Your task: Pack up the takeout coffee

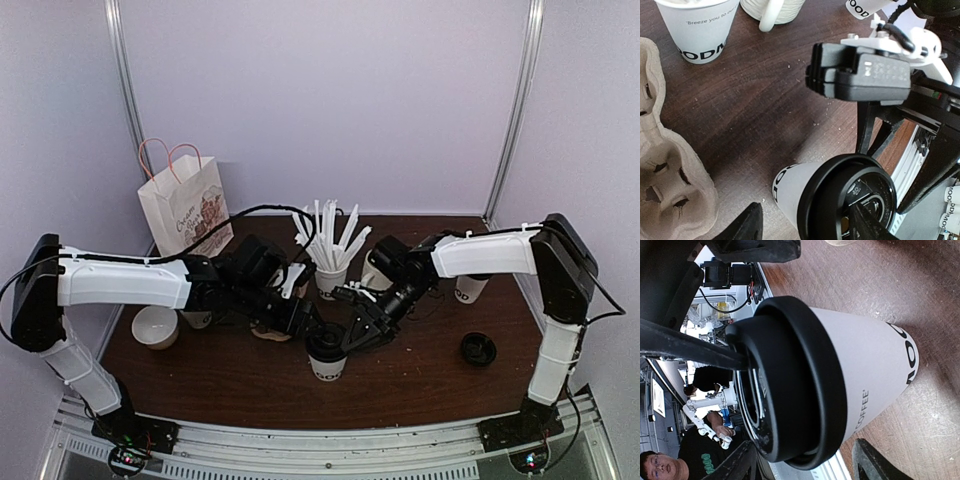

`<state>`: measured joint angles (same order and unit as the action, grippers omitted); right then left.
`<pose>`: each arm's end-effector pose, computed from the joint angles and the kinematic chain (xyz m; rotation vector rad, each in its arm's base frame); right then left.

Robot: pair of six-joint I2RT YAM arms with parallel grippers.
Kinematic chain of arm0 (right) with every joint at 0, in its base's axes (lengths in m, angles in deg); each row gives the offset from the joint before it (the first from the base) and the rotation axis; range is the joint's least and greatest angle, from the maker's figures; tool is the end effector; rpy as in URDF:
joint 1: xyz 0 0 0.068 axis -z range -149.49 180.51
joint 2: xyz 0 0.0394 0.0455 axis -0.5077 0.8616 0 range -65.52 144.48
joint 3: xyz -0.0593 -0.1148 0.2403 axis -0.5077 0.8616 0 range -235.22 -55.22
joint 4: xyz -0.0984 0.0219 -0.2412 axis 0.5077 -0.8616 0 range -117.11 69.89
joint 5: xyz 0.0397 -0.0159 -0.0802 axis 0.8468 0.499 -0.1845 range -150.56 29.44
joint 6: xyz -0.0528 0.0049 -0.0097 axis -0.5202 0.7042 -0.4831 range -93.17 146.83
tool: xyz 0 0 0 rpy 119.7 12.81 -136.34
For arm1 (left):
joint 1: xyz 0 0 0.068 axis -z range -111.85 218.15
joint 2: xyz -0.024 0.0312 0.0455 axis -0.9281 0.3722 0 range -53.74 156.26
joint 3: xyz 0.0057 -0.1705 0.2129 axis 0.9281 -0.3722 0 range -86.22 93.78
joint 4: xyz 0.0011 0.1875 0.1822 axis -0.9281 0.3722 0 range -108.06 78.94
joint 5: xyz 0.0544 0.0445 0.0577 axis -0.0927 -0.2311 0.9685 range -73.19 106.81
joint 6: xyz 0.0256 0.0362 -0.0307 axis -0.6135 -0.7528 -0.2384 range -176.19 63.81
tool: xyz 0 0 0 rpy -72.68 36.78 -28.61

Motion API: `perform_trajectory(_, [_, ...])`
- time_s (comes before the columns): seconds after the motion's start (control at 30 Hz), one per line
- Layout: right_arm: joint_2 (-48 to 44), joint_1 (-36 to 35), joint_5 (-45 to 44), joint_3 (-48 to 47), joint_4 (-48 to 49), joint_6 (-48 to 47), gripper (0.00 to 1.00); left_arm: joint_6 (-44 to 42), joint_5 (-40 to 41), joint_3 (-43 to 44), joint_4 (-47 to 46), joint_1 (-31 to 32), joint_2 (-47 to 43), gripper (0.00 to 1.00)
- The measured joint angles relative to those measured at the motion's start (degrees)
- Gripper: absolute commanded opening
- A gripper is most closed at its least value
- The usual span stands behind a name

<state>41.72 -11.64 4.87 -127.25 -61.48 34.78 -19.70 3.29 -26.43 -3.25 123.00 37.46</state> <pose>0.2404 0.2614 0.1871 0.8851 -2.2562 -1.5267 0.1896 -0.2838 0.2226 0.5378 2.5499 -0.9640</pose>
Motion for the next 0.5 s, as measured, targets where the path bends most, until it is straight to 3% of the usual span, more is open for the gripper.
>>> perform_trajectory(0.5, [0.83, -1.46, -0.59, -0.81, -1.18, -2.84, 0.70, 1.16, -0.46, -0.87, -0.85, 0.00, 0.02, 0.57])
